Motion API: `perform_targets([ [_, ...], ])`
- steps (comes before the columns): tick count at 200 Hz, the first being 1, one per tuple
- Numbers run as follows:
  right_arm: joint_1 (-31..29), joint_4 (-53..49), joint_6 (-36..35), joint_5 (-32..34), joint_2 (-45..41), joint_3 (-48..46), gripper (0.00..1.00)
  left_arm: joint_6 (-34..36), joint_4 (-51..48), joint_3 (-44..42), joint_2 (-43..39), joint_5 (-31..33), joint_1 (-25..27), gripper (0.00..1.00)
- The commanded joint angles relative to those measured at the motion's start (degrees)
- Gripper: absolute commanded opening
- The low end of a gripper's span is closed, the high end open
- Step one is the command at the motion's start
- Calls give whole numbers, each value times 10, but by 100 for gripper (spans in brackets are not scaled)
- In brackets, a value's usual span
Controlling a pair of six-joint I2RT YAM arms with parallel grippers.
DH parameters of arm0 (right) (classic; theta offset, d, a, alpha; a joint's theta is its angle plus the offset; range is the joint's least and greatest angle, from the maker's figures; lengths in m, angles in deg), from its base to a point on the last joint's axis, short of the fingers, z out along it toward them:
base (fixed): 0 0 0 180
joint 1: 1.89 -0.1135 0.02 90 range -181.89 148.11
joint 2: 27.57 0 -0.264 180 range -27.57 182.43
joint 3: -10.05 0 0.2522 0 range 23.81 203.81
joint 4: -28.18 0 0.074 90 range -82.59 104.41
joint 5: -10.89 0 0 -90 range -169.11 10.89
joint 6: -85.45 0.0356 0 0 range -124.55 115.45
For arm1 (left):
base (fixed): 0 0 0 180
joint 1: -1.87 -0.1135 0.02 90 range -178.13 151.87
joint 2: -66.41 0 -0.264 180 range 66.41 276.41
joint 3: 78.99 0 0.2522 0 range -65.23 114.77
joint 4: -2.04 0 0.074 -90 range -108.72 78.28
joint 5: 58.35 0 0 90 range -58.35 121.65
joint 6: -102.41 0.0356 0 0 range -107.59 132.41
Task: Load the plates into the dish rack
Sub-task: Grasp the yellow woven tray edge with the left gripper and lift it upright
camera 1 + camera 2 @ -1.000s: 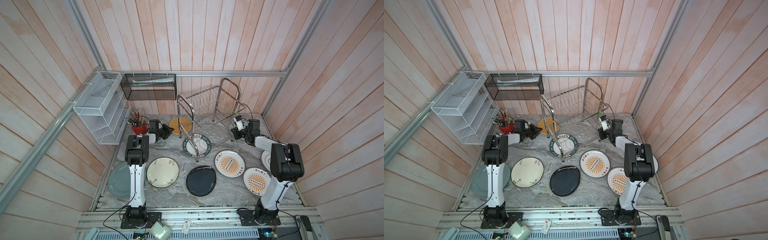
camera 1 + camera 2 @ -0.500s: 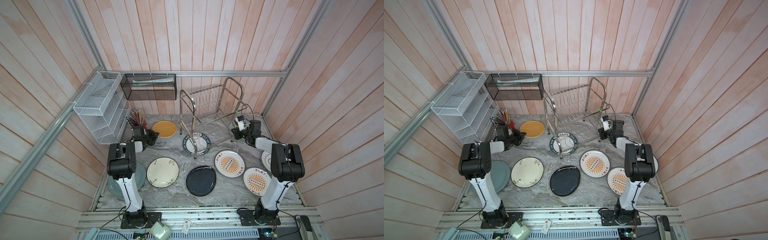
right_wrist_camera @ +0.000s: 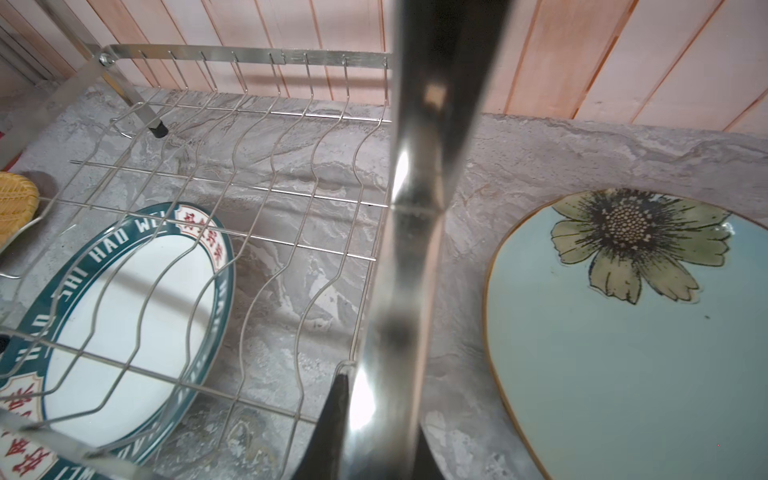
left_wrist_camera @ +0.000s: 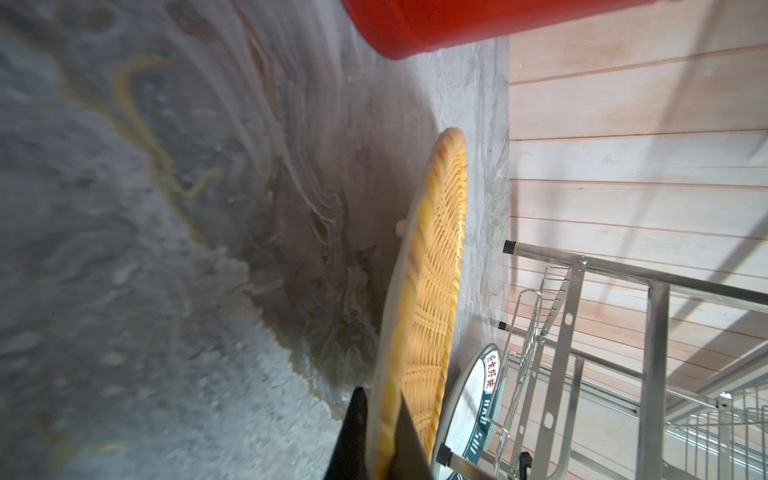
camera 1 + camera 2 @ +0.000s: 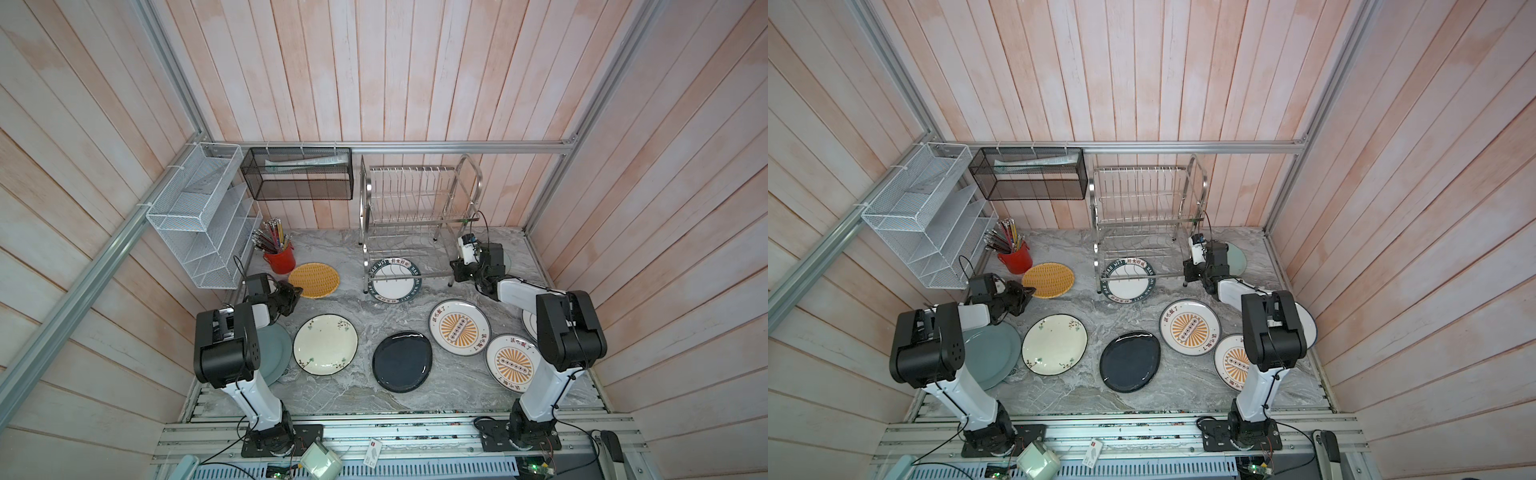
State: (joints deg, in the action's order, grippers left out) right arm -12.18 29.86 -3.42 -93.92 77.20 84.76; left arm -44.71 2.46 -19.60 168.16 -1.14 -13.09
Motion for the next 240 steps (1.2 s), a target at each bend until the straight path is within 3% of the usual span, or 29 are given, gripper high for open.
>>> perform_targets([
  [1,-39,-13,55,0,-30,-15,0,18,4,-14,-30,-11,-11,0],
  [22,-71,-14,57,60,-35,-28,0,24,-22,-12,-46,1,-14,0],
  [61,-70,-36,80,121,-48,-37,0,27,-42,-13,-60,10,-20,0],
  [122,-71,-15,84,98,-82,-79,0,42,-49,-33,-68,16,-27,5],
  [146,-71,-14,86,66,-88,-79,8,44,-32,-44,-72,5,-27,0],
  [199,-69,10,115,14,-154,-100,62,43,-45,-58,-145,-17,-35,0],
  [240,-64,-12,140,12,-238,-111,74,64,-110,-69,-247,-35,-55,0],
])
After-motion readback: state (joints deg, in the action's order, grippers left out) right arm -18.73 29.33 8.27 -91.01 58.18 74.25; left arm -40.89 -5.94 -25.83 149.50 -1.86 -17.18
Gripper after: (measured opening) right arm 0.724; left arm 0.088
